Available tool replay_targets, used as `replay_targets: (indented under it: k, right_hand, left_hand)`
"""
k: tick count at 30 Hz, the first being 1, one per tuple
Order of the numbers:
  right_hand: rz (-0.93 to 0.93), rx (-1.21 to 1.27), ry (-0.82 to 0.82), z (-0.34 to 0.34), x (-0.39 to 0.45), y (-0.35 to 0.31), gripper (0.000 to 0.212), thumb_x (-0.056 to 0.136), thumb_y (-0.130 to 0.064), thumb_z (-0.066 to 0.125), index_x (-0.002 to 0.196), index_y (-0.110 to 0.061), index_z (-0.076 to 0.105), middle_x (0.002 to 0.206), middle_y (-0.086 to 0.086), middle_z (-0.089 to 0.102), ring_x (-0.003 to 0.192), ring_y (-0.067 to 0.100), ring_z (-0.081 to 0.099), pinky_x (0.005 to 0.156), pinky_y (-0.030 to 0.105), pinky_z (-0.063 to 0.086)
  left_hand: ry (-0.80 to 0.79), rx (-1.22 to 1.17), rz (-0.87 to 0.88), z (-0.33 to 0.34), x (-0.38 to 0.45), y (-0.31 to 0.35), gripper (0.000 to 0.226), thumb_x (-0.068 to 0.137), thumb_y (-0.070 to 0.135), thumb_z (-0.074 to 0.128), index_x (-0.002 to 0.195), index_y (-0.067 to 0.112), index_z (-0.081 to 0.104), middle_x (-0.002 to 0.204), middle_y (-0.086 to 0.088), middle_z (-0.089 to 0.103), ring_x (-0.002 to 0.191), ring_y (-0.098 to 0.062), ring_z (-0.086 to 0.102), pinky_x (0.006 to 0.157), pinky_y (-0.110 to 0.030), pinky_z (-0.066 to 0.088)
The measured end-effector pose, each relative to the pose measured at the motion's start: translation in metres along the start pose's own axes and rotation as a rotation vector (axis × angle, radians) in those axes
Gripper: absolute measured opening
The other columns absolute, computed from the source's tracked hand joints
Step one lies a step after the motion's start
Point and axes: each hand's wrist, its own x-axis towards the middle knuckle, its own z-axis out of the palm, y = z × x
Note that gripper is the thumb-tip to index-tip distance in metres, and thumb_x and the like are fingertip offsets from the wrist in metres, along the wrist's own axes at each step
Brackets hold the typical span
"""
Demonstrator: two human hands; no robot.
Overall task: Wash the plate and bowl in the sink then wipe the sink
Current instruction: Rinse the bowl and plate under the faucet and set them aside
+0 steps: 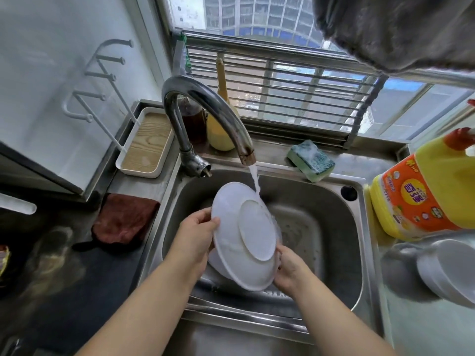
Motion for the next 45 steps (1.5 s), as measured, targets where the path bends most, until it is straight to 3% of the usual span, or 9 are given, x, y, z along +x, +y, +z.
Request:
replay_targets:
  k: [3, 7, 9, 16, 19, 22, 29, 35, 45]
  right_hand:
    - [0.042, -0.092, 0.056, -0.009, -0.002, -0.001, 0.029, 0.089, -0.027, 0.062, 0.107, -0.006, 0.067, 0.081, 0.009, 0.073, 0.082, 0.027, 0.067, 0.071, 0.039, 0.054]
    - [0.103, -0.180, 0.139, -0.030, -0.010, -0.017, 0.027, 0.089, -0.030, 0.062, 0.101, -0.007, 0.070, 0.085, 0.011, 0.074, 0.072, 0.029, 0.070, 0.060, 0.039, 0.059]
    - [0.084, -0.210, 0.182, -0.043, -0.014, -0.026, 0.029, 0.087, -0.032, 0.066, 0.100, -0.007, 0.071, 0.096, 0.014, 0.073, 0.088, 0.032, 0.069, 0.074, 0.045, 0.058]
    - [-0.109, -0.266, 0.428, -0.088, -0.028, -0.053, 0.038, 0.088, -0.035, 0.064, 0.113, -0.007, 0.063, 0.105, 0.012, 0.068, 0.099, 0.031, 0.063, 0.095, 0.050, 0.049]
    - [-0.265, -0.293, 0.478, -0.087, -0.041, -0.060, 0.035, 0.093, -0.033, 0.056, 0.114, -0.005, 0.058, 0.099, 0.009, 0.064, 0.094, 0.026, 0.059, 0.090, 0.042, 0.048]
    - [-0.442, -0.296, 0.446, -0.079, -0.054, -0.059, 0.024, 0.097, -0.030, 0.052, 0.113, -0.013, 0.054, 0.091, 0.001, 0.059, 0.085, 0.016, 0.056, 0.076, 0.034, 0.044]
    - [-0.598, -0.128, 0.342, -0.065, -0.054, -0.058, 0.021, 0.098, -0.020, 0.048, 0.119, -0.019, 0.048, 0.107, 0.002, 0.062, 0.094, 0.011, 0.059, 0.079, 0.028, 0.046]
    - [-0.517, -0.023, 0.233, -0.053, -0.037, -0.056, 0.036, 0.099, -0.017, 0.045, 0.135, -0.014, 0.041, 0.121, 0.009, 0.057, 0.098, 0.015, 0.057, 0.092, 0.035, 0.046]
    - [-0.308, 0.050, 0.076, -0.005, -0.021, -0.031, 0.032, 0.101, -0.014, 0.041, 0.131, -0.004, 0.047, 0.104, 0.009, 0.065, 0.087, 0.019, 0.063, 0.062, 0.026, 0.051]
  left_hand:
    - [-0.057, 0.056, -0.028, 0.004, -0.005, 0.000, 0.018, 0.092, 0.000, 0.054, 0.102, 0.010, 0.065, 0.094, -0.008, 0.070, 0.083, -0.020, 0.066, 0.061, -0.025, 0.052]
    - [-0.113, 0.100, -0.060, 0.009, -0.006, -0.009, 0.016, 0.091, 0.001, 0.056, 0.104, 0.004, 0.066, 0.096, -0.013, 0.072, 0.082, -0.021, 0.069, 0.059, -0.021, 0.054]
    - [-0.139, 0.119, -0.081, 0.013, -0.005, -0.013, 0.017, 0.092, 0.003, 0.057, 0.106, 0.003, 0.066, 0.096, -0.012, 0.073, 0.081, -0.020, 0.070, 0.060, -0.022, 0.055]
    - [-0.229, 0.192, -0.139, 0.033, 0.001, -0.020, 0.022, 0.097, 0.003, 0.047, 0.109, 0.007, 0.065, 0.096, -0.009, 0.073, 0.079, -0.018, 0.070, 0.058, -0.024, 0.055]
    - [-0.251, 0.209, -0.164, 0.040, 0.010, -0.023, 0.029, 0.097, 0.000, 0.042, 0.114, 0.008, 0.064, 0.101, -0.012, 0.071, 0.080, -0.021, 0.068, 0.057, -0.026, 0.054]
    - [-0.251, 0.200, -0.169, 0.043, 0.018, -0.022, 0.033, 0.096, -0.003, 0.039, 0.112, 0.009, 0.065, 0.097, -0.011, 0.071, 0.080, -0.022, 0.067, 0.061, -0.031, 0.053]
    - [-0.250, 0.142, -0.118, 0.050, 0.032, -0.003, 0.034, 0.098, -0.002, 0.038, 0.116, 0.012, 0.064, 0.096, -0.007, 0.069, 0.081, -0.022, 0.064, 0.061, -0.032, 0.050]
    - [-0.229, 0.134, 0.000, 0.041, 0.038, 0.015, 0.033, 0.098, 0.000, 0.040, 0.114, 0.014, 0.064, 0.086, 0.000, 0.071, 0.079, -0.017, 0.064, 0.062, -0.031, 0.047]
    - [-0.099, 0.067, 0.082, 0.001, 0.025, 0.038, 0.034, 0.097, -0.001, 0.042, 0.119, 0.015, 0.062, 0.098, -0.006, 0.069, 0.087, -0.018, 0.064, 0.063, -0.030, 0.049]
